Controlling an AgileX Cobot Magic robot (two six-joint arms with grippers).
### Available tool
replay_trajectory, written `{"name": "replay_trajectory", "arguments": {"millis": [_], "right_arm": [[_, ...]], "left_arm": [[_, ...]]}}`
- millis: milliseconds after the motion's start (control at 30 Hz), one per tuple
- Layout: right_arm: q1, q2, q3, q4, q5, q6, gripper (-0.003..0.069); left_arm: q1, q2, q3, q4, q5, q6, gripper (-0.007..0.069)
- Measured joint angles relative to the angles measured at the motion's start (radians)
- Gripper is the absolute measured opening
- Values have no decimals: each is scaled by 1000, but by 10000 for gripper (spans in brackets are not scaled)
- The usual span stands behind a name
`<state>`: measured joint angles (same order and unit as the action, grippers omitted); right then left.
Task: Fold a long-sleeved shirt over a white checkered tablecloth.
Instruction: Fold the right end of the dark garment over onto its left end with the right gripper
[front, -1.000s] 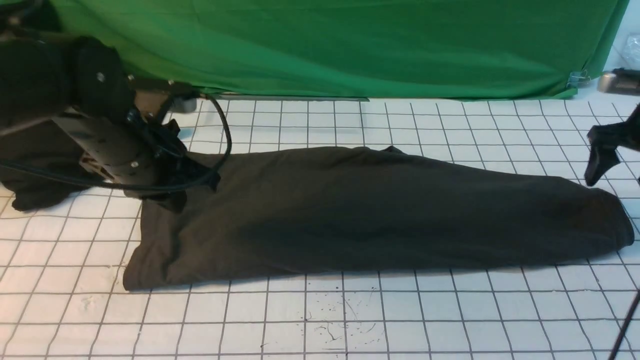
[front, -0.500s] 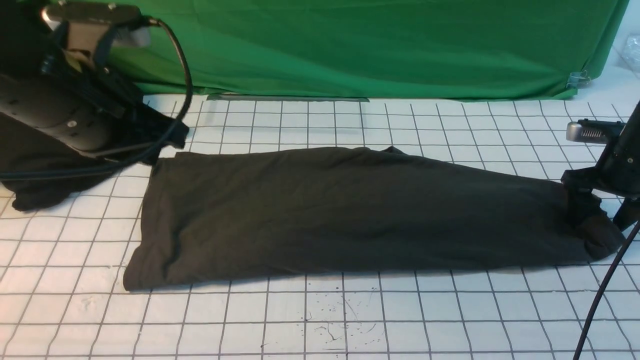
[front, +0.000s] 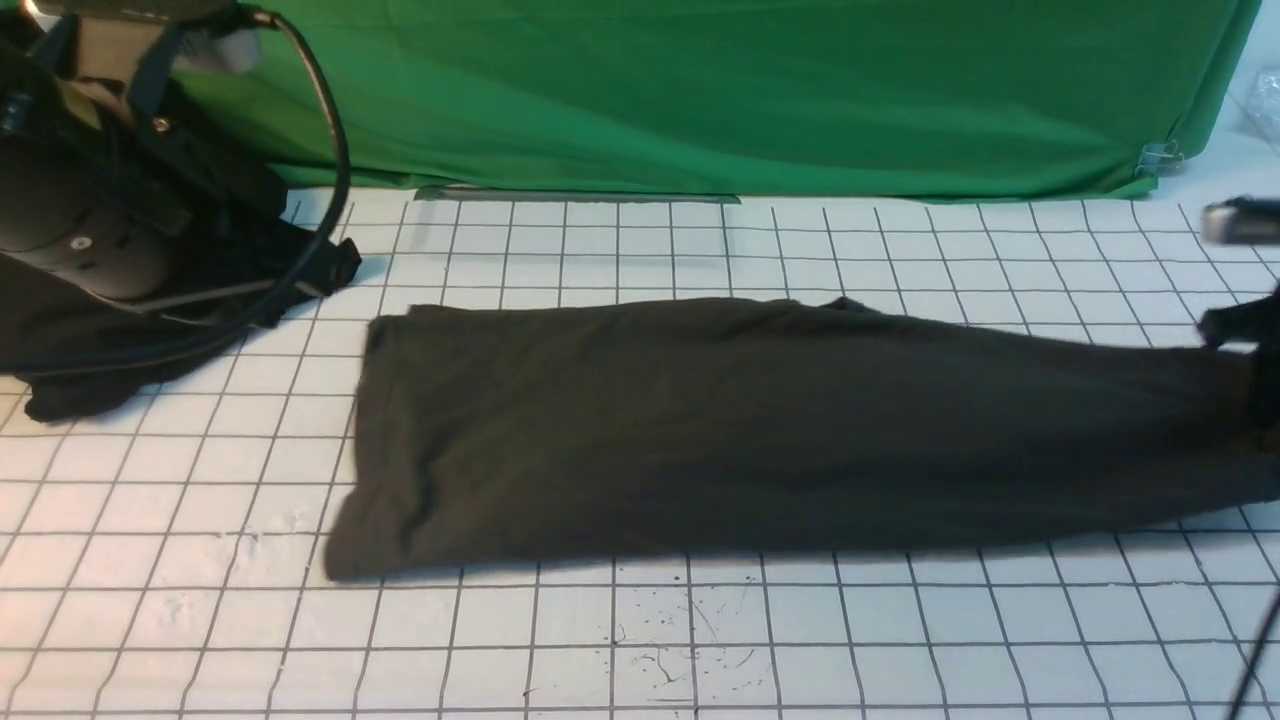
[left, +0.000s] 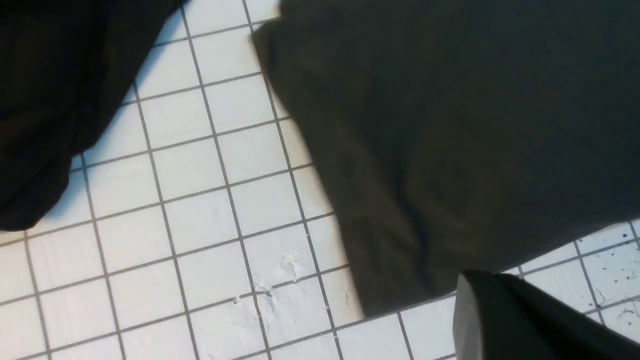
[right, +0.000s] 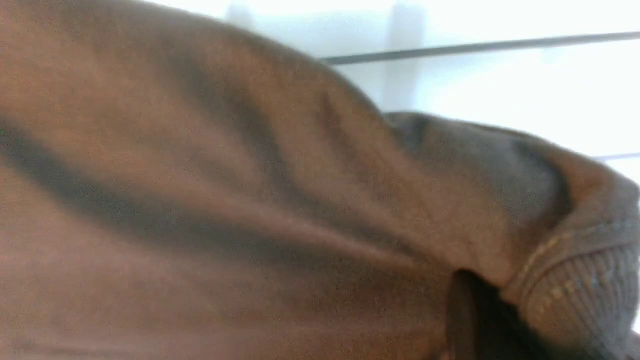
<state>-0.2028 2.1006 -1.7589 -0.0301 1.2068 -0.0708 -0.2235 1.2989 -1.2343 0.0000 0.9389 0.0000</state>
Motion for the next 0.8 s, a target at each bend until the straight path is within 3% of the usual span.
{"name": "replay_trajectory", "arguments": {"millis": [167,300,433,467,567,800], "right_arm": [[-5,-116,-18,-3,7,5,44],[76,-195,-22,24,8,25,44],[264,-260,-33,51,10,85,44],[273,-261,-35,51,10,86,44],[437,-257,-73,151,5,127,44],[674,-149,-195,340,-83,213,44]], "left_arm": [[0,-53,0,0,5,0,-3],[0,-80,0,0,5,0,-3],[0,-88,0,-14,9,0,-3],[0,-88,0,-16,10,0,-3],[0,-88,0,-47,19,0,-3],[0,-88,0,-63,27,0,-3]]}}
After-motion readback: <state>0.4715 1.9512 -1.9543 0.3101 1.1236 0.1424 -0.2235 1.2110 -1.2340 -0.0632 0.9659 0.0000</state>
